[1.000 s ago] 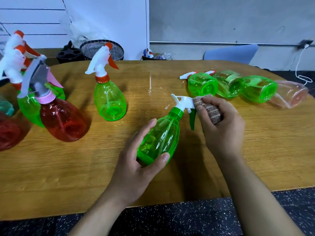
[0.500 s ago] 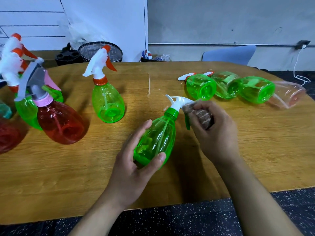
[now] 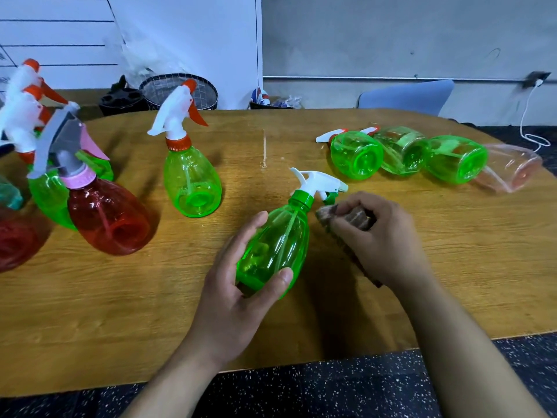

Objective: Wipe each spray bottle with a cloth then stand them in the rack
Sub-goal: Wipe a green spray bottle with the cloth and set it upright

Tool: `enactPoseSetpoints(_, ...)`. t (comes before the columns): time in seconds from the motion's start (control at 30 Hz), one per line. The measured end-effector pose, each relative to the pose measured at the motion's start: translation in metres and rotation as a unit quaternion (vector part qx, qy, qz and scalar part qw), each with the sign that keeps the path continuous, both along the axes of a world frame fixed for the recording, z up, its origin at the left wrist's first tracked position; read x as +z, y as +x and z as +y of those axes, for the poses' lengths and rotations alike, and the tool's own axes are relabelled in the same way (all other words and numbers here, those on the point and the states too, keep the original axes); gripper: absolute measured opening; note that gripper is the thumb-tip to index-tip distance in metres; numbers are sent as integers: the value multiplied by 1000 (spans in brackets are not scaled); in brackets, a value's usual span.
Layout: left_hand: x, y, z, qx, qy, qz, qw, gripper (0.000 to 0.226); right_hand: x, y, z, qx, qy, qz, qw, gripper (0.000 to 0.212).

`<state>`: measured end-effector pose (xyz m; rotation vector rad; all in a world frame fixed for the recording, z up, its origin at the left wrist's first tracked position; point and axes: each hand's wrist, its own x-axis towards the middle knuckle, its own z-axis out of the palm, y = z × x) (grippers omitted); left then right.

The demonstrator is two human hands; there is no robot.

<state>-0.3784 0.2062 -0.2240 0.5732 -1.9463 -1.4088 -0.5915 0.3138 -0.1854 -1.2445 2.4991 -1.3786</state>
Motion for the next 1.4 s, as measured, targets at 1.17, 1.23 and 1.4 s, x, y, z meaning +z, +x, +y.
enactPoseSetpoints(1.17, 26, 7, -13, 44, 170, 115, 978, 82, 13, 73, -19, 237, -190, -123, 945, 12)
enactPoseSetpoints(1.23, 29, 9, -12, 42, 145, 100, 983, 86, 7, 79, -24, 223, -198, -139, 944, 12)
enactPoseSetpoints(1.4, 28, 14, -11, -45, 111, 76, 990, 106, 8, 73, -29, 163, -250, -212, 931, 5)
